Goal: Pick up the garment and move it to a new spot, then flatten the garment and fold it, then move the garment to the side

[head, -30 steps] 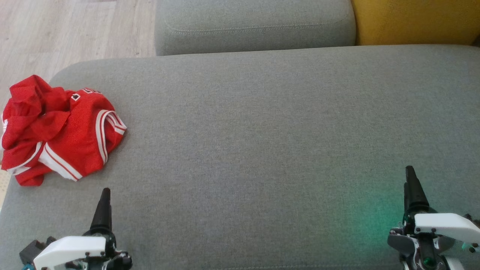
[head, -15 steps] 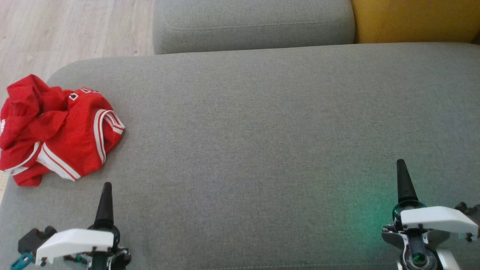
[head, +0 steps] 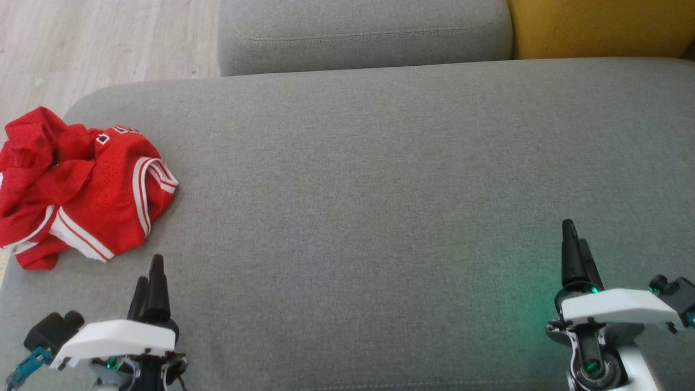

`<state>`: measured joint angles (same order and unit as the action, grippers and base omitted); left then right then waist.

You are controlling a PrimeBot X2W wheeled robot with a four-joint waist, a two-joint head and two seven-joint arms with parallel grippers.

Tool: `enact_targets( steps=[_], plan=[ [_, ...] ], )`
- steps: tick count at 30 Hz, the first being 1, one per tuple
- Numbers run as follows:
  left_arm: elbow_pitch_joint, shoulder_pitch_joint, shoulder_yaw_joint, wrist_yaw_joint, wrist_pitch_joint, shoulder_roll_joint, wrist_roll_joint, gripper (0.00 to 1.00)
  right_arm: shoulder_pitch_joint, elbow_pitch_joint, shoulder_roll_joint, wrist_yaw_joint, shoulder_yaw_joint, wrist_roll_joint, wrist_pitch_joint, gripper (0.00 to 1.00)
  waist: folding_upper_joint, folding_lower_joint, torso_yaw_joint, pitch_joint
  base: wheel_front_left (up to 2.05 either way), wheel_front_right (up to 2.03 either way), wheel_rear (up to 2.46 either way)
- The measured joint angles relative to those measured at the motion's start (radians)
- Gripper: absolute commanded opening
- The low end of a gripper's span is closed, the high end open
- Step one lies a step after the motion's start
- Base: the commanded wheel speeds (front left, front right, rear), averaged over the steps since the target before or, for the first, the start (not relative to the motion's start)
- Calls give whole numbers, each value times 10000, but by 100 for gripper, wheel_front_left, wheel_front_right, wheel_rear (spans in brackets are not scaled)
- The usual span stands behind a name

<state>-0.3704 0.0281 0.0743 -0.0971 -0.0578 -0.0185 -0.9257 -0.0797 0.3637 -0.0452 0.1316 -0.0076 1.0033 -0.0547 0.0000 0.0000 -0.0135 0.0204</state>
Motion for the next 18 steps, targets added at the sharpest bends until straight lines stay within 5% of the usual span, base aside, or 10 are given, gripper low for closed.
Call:
enact_targets(
  steps=[18],
  plan=[
    [15,385,-4,282,-568,-29,2566,100,-553,67,-19,0,307,-2414,-525,100,0,0,-82,146,0,0,0]
  ],
)
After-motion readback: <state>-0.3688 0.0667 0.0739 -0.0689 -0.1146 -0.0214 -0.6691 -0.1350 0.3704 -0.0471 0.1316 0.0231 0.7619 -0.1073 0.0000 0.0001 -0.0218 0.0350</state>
